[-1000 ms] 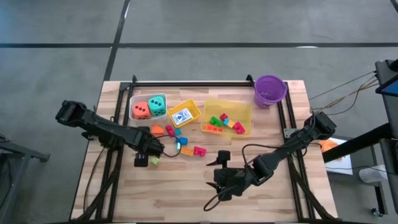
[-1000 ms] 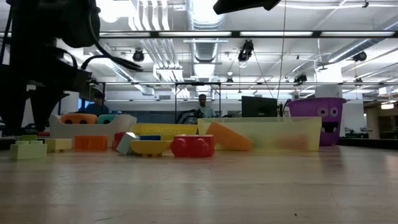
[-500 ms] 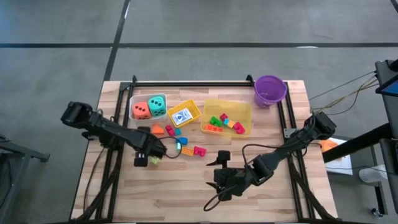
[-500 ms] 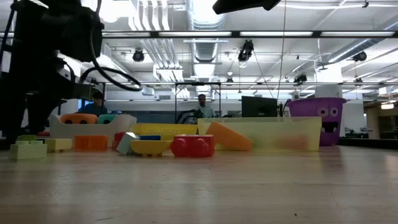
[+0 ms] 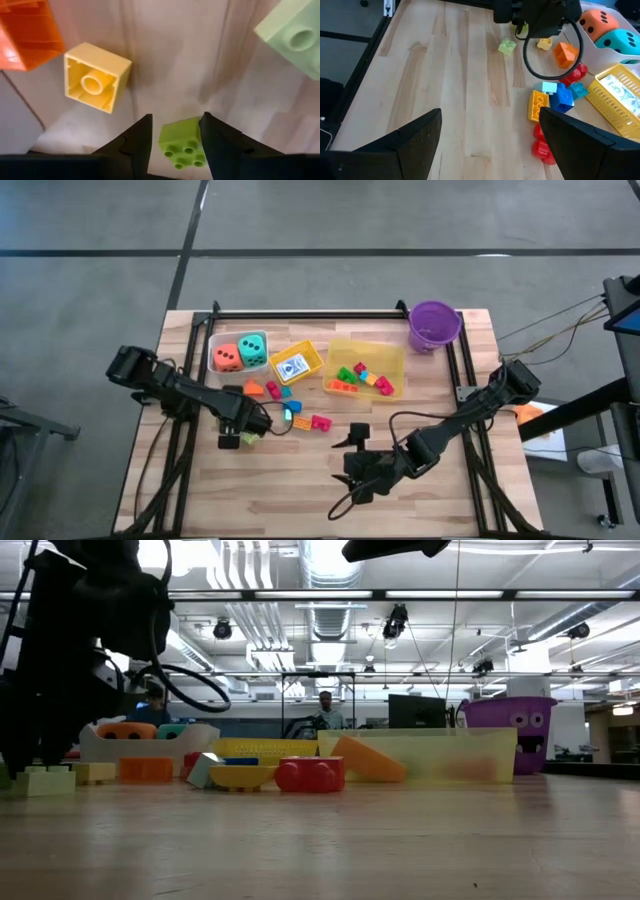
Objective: Pick & Place Toys
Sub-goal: Put the green game piece into the yellow bin, then put the light green game piece into the yellow bin
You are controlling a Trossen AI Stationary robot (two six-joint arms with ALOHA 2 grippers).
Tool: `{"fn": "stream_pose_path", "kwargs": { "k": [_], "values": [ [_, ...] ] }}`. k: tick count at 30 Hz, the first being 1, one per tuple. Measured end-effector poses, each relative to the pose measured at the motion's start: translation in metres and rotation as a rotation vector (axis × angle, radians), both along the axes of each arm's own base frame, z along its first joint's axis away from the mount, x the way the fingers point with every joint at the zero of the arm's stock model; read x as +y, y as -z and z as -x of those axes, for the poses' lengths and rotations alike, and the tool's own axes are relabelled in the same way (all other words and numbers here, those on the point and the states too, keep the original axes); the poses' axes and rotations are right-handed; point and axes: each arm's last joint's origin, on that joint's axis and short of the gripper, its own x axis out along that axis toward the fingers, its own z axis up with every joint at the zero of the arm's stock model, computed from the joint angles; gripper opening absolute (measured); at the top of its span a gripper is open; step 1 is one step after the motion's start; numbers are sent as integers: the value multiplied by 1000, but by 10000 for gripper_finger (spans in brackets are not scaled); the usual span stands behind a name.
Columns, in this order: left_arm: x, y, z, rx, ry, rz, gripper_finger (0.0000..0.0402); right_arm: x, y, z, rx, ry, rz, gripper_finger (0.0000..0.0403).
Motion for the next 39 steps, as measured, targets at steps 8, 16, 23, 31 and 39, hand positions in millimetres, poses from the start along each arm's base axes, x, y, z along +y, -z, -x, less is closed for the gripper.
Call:
{"fn": "stream_pose_path", "kwargs": {
  "k": [8,16,23,31,39],
  "values": [
    [-4,-8,-10,-45,-58,33,106,0,0,0,0,-1,-1,331],
    [-13,-28,-26,-105,34,171,170,0,0,0,0,1,-10,331],
    [-20,-27,-33,-176,79,218,305,0,0,0,0,1,-10,331],
    [-35,-16,-27,-211,235,229,388,0,1,0,2,1,-9,331],
    [-36,-2,-20,-251,311,137,371,0,1,0,1,2,-11,331]
  ]
}}
